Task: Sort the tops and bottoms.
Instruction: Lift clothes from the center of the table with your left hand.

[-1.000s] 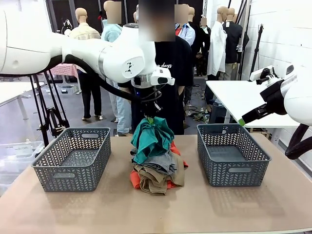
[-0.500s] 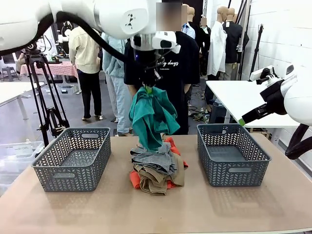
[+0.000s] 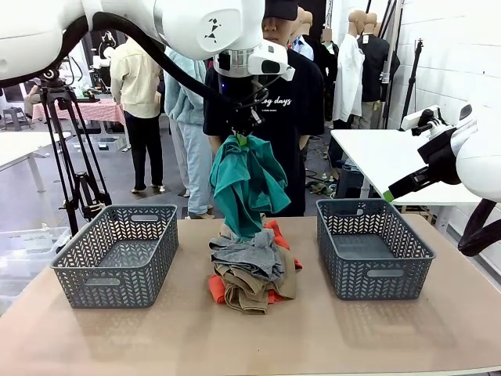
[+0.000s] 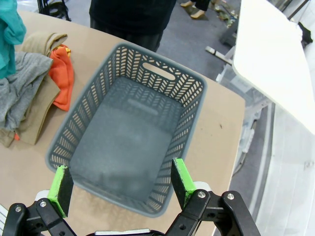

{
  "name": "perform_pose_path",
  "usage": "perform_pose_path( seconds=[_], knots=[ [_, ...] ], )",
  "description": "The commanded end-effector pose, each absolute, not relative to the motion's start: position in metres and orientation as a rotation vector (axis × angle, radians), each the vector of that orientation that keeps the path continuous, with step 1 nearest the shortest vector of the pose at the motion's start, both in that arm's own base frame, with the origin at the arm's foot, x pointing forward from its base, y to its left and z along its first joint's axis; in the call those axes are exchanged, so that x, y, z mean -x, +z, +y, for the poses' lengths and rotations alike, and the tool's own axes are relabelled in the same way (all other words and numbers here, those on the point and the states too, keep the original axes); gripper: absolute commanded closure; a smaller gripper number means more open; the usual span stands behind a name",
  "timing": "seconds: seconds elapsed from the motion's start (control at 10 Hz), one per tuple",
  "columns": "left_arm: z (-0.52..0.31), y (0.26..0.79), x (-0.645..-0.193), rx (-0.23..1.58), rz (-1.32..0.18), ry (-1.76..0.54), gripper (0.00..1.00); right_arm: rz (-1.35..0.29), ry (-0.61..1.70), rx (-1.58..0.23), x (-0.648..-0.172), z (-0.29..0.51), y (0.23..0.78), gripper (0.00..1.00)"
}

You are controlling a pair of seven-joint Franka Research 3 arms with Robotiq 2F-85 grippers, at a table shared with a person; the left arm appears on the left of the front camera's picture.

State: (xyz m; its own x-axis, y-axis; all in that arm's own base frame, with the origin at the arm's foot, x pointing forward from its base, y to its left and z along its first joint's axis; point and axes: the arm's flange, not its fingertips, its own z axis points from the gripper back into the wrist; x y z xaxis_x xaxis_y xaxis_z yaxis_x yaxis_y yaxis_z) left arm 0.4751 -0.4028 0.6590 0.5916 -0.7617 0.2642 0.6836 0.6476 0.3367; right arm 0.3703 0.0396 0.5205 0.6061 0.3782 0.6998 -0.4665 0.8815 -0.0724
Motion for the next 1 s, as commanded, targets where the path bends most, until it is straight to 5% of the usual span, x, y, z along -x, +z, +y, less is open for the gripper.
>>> perform_pose_path(
  seconds=[0.0,0.9],
  knots=[
    [-0.401,0.6616,-0.4744,-0.209,-0.402,-0.844,1.0,-0.786,0.495,-0.131,-0.3723,0.0376,0.519,0.0],
    [-0.401,0.6616,-0.4744,-0.209,-0.402,-0.844,1.0,-0.786,0.495,-0.131,-0.3723,0.0376,0.519,0.0]
  ],
)
